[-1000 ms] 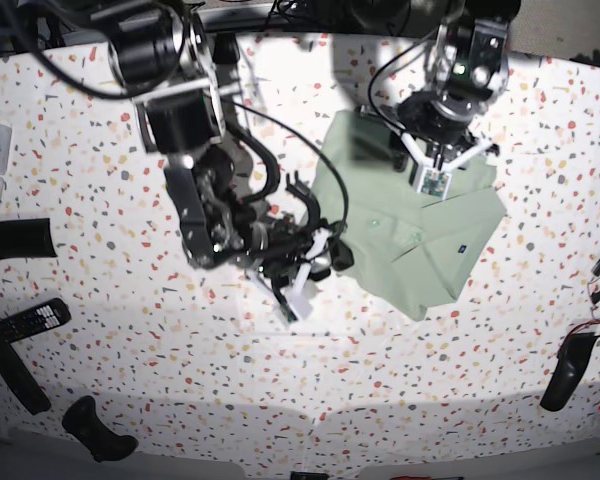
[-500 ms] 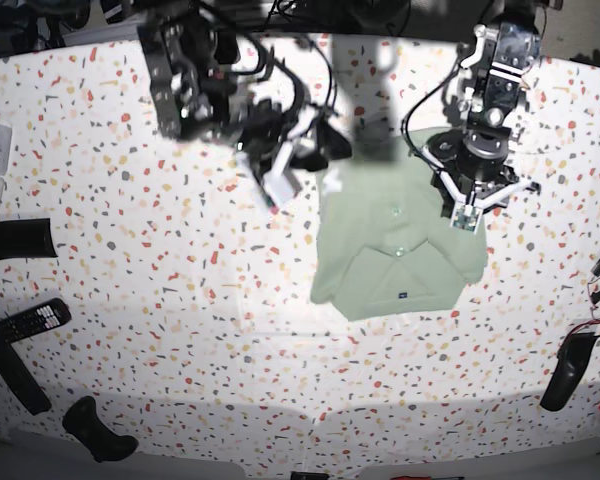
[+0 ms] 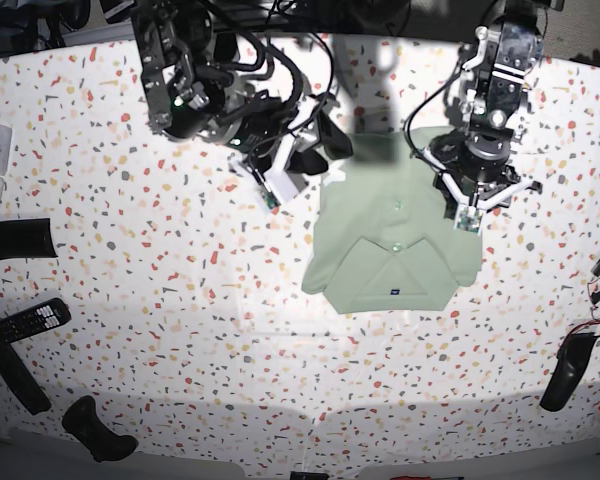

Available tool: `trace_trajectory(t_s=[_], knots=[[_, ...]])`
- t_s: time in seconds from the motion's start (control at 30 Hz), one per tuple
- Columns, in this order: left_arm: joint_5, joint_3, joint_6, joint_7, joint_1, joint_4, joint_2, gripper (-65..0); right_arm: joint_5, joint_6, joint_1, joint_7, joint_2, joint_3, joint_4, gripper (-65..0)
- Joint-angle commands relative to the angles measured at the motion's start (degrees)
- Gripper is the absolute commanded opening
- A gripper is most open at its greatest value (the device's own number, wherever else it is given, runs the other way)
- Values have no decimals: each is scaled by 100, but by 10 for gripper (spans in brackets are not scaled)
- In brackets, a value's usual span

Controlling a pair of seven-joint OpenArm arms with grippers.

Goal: Fold the T-shirt properly

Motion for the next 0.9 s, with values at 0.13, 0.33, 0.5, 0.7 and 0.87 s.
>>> trace_trajectory(t_s=[0.13, 0.33, 0.5, 0.7, 0.87], knots=[[-422, -20, -24, -59, -50, 748, -33, -454, -11, 36, -15, 63, 11, 199, 511, -387], [-474, -70, -22, 20, 92, 1644, -33, -454, 42, 36, -549, 13, 11, 1019, 1145, -387], [-935, -704, -52, -299, 632, 2081, -33, -454, 503, 36, -1266, -107, 304, 1786, 1738, -387], [-1703, -2068, -970, -385, 1397, 2109, -33, -461, 549, 36, -2269, -131, 789, 2535, 2199, -387], [-2463, -3060, -2450, -332, 1978, 2109, -33, -460, 1086, 36, -2979, -485, 866, 3182, 2430, -387]])
